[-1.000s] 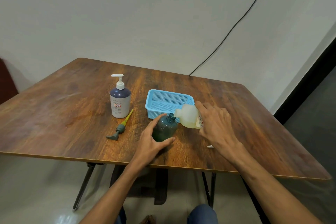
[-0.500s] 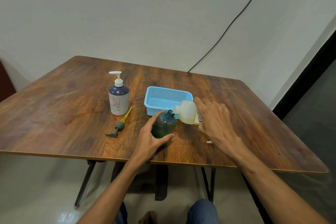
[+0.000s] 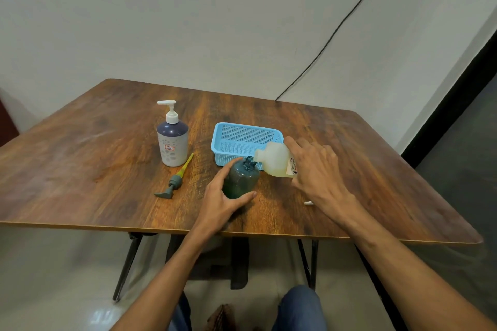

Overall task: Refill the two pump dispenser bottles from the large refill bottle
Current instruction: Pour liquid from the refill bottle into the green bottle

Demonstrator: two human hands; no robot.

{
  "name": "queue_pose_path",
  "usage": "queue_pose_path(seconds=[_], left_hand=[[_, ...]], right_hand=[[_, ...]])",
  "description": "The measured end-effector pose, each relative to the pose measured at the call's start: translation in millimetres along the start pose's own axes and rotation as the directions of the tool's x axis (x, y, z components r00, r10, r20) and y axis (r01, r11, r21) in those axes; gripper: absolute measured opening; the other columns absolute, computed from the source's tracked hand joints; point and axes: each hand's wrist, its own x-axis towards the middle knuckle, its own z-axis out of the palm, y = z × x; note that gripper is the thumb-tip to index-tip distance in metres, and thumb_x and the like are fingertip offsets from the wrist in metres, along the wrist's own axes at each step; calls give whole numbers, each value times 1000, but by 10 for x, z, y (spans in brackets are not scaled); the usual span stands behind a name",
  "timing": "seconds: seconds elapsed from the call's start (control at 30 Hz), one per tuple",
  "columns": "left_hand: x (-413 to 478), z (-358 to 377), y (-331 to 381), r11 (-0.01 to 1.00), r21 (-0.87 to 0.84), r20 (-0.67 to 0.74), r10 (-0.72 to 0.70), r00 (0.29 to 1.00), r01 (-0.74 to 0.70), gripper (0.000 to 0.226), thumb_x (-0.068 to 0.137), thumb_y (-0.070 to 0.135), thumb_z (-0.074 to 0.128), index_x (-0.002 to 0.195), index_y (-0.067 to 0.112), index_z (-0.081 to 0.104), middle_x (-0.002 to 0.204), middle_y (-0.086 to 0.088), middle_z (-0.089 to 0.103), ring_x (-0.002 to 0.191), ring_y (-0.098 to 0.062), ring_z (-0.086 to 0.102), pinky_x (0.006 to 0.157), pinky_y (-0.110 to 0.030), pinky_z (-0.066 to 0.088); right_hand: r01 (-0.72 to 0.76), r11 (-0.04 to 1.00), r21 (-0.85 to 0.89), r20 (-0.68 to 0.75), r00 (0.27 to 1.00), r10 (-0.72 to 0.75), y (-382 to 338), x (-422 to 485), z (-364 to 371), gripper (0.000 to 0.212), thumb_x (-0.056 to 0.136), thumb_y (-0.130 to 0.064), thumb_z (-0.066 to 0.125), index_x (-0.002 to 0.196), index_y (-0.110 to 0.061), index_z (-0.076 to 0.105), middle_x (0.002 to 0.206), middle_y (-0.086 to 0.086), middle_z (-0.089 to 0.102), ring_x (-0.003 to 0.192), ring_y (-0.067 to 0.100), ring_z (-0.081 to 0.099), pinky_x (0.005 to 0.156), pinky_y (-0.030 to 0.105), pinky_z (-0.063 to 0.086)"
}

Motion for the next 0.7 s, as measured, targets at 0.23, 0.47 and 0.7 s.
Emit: queue_pose_path(seconds=[0.23,0.47,0.7], left_hand=[[8,7,-31,1000,-11,6,1,1000,-1,83,77,35,88,145,49,41,142,29,48,134,7,44,105,-11,39],[-3,1,-17,1000,-11,1,8,1000,-8,81,77,33,88,138,57,41,138,36,45,131,15,42,100,-1,37],[-5,6,-4,1000,-23,-1,20,1000,-20,81,77,29,88,143,46,45,142,24,51,130,14,44,100,-3,38]], right_hand=[[-4,1000,-14,8,1000,4,-5,3,0,84,72,-29,82,144,-22,40,122,7,62,105,29,62,87,42,46],[-2,1000,-2,3,1000,2,-6,-7,-3,84,70,-27,83,143,-21,42,119,8,63,104,30,62,86,42,46],[-3,1000,-22,-6,1000,3,-8,-9,4,84,68,-26,84,141,-19,43,115,9,63,99,31,63,80,41,45]])
